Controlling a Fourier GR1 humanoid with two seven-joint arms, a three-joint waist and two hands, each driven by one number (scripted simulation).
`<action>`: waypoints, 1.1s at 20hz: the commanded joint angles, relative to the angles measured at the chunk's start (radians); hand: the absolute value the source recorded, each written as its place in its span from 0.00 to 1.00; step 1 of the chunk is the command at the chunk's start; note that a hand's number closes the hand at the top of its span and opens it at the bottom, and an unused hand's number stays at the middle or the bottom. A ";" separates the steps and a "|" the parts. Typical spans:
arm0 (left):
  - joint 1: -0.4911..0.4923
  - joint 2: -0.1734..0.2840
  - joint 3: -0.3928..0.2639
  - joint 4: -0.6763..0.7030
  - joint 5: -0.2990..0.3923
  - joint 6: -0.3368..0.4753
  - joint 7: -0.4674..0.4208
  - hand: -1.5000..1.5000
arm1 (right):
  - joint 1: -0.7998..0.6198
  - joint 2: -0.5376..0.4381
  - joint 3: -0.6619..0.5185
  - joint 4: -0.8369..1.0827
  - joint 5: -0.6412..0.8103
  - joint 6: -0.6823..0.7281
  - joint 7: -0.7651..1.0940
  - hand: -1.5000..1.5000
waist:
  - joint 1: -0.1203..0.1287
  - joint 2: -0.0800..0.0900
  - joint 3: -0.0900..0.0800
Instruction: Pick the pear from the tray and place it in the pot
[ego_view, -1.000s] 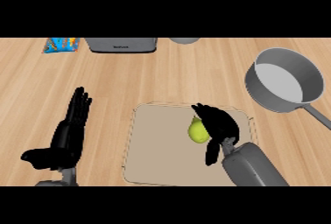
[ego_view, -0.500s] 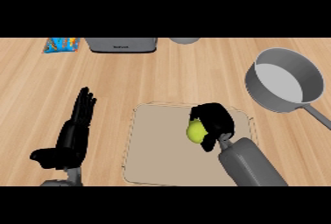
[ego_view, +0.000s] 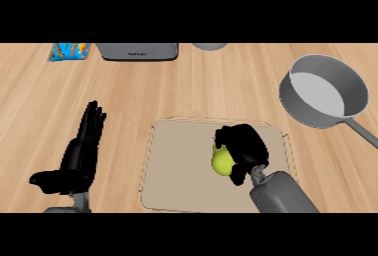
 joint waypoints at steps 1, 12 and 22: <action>0.023 -0.028 -0.032 -0.011 -0.035 0.020 -0.005 0.50 | 0.084 0.037 0.098 -0.032 0.069 -0.080 -0.033 1.00 | 0.002 0.000 0.000; -0.019 0.021 0.042 0.002 0.027 -0.035 0.040 0.50 | 0.250 -0.010 0.141 -0.512 0.176 -0.228 0.022 1.00 | -0.008 -0.003 0.000; 0.017 -0.018 -0.009 -0.044 -0.031 -0.003 0.035 0.50 | 0.262 -0.013 0.040 -0.765 0.292 -0.095 0.187 1.00 | 0.000 0.000 0.000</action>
